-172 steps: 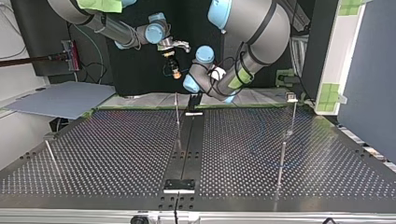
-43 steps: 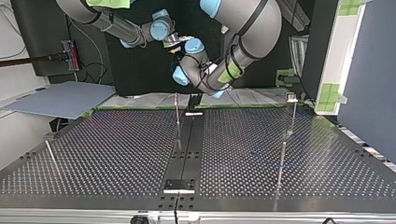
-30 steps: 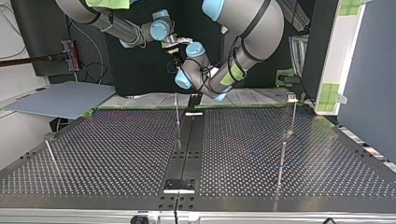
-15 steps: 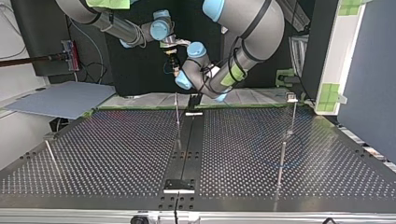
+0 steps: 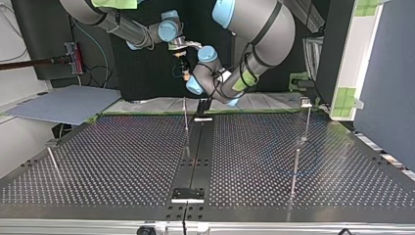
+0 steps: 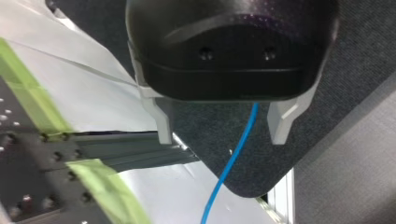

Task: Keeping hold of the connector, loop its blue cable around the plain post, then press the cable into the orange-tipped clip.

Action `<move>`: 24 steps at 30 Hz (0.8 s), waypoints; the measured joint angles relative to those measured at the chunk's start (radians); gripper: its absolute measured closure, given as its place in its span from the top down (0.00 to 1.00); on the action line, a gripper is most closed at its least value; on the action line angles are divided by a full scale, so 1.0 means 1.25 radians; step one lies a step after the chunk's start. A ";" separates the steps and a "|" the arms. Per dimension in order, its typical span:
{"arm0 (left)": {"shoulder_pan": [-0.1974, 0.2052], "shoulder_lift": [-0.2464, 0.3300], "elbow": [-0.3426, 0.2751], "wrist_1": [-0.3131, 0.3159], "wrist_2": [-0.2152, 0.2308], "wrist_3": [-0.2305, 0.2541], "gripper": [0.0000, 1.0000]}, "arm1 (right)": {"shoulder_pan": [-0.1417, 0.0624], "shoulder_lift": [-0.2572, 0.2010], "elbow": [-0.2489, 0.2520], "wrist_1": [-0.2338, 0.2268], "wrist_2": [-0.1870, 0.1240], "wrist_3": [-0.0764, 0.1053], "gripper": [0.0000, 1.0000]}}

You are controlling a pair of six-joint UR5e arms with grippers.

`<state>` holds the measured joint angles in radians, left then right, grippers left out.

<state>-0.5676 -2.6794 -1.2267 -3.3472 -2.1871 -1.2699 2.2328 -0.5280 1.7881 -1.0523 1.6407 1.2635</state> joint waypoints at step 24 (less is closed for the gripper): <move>0.017 -0.120 0.059 0.030 0.059 -0.022 1.00 | 0.005 0.001 -0.003 0.007 -0.003 -0.005 0.00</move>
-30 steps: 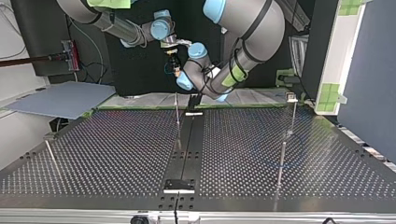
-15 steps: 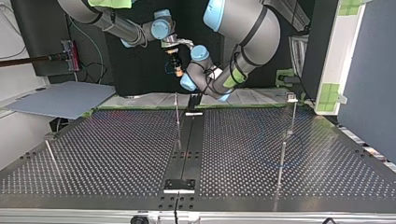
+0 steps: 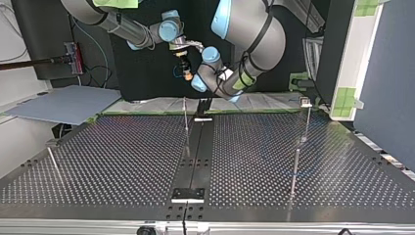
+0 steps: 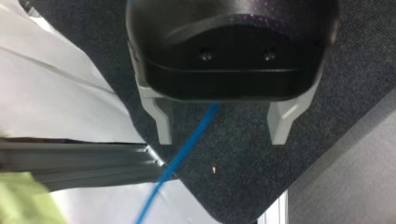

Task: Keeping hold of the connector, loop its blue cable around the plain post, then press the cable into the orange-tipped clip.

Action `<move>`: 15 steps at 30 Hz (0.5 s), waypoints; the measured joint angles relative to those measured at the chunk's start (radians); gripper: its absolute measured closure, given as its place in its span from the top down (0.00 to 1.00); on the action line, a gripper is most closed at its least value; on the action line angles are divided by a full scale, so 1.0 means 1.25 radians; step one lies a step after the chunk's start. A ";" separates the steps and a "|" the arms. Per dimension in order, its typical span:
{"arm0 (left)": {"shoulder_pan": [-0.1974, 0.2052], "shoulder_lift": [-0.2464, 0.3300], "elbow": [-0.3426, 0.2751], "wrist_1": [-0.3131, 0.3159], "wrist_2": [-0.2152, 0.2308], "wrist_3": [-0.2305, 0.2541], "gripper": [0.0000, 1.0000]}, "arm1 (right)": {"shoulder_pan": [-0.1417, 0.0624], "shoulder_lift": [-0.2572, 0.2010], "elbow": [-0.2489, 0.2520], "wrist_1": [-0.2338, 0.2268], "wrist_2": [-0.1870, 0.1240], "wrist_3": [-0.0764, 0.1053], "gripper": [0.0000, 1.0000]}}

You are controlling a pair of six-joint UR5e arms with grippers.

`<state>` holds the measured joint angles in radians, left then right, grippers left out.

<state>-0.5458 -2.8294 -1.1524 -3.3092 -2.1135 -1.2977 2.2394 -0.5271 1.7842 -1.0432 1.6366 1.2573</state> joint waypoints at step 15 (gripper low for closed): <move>0.006 -0.011 -0.014 0.017 0.030 -0.006 1.00 | 0.000 0.000 -0.002 0.012 0.000 0.003 0.00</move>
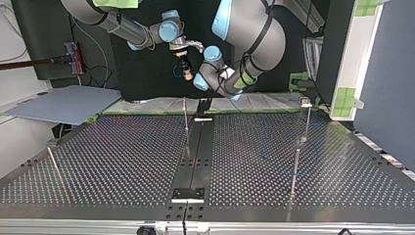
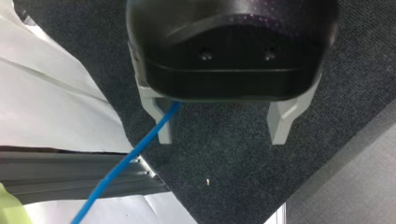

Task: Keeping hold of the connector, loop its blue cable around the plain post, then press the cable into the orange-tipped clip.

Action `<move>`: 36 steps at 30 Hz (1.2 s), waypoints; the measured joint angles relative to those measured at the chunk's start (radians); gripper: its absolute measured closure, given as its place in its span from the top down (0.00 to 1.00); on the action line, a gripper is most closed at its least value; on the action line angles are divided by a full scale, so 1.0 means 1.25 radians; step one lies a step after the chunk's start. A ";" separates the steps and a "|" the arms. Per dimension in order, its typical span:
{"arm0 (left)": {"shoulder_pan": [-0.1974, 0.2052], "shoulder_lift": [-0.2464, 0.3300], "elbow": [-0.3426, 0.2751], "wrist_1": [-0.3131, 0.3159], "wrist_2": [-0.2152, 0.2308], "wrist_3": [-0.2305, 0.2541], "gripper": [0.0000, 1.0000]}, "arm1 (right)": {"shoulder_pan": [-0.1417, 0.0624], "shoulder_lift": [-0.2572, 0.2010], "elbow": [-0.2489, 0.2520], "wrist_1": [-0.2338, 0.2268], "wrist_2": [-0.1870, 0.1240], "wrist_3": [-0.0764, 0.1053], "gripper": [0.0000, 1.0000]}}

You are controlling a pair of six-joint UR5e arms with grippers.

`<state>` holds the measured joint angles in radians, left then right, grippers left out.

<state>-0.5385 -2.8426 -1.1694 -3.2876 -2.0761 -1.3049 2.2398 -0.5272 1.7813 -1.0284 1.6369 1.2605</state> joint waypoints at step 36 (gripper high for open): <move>0.008 -0.104 0.014 0.036 0.058 -0.028 0.76 | 0.007 0.000 0.000 0.003 0.000 -0.001 0.00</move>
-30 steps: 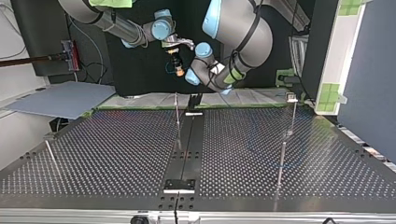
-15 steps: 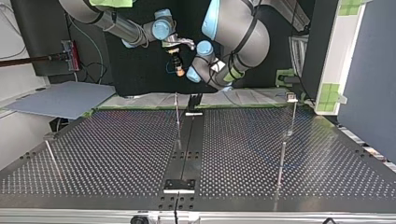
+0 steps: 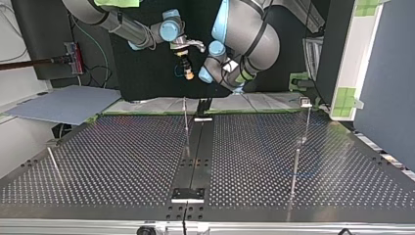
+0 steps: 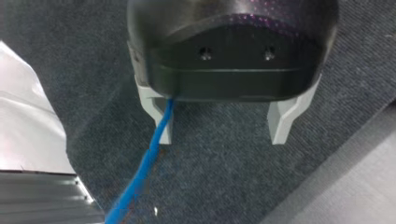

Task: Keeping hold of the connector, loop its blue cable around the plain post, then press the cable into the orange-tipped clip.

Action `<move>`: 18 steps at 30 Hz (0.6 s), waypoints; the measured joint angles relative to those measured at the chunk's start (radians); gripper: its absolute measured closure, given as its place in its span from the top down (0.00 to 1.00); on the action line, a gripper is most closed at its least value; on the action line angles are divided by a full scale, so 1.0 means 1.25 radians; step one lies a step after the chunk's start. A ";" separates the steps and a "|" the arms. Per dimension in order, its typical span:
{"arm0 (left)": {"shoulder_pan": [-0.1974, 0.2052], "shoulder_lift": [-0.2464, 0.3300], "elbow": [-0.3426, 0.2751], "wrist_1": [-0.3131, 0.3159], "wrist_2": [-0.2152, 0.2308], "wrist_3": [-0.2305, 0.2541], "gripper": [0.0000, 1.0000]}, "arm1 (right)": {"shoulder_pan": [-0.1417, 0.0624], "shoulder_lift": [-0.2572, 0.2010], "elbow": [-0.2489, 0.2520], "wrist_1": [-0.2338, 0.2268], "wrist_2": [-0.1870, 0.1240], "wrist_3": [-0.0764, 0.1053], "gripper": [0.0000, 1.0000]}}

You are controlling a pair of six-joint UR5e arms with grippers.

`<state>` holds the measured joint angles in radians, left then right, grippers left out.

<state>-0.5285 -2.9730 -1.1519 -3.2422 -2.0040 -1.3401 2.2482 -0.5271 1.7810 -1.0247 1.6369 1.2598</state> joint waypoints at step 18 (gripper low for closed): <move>0.001 0.009 0.002 0.034 0.112 -0.063 0.00 | -0.002 0.000 0.000 0.005 0.001 0.001 0.00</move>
<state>-0.5273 -2.9615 -1.1491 -3.1995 -1.8645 -1.4189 2.2456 -0.5271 1.7815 -1.0182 1.6386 1.2612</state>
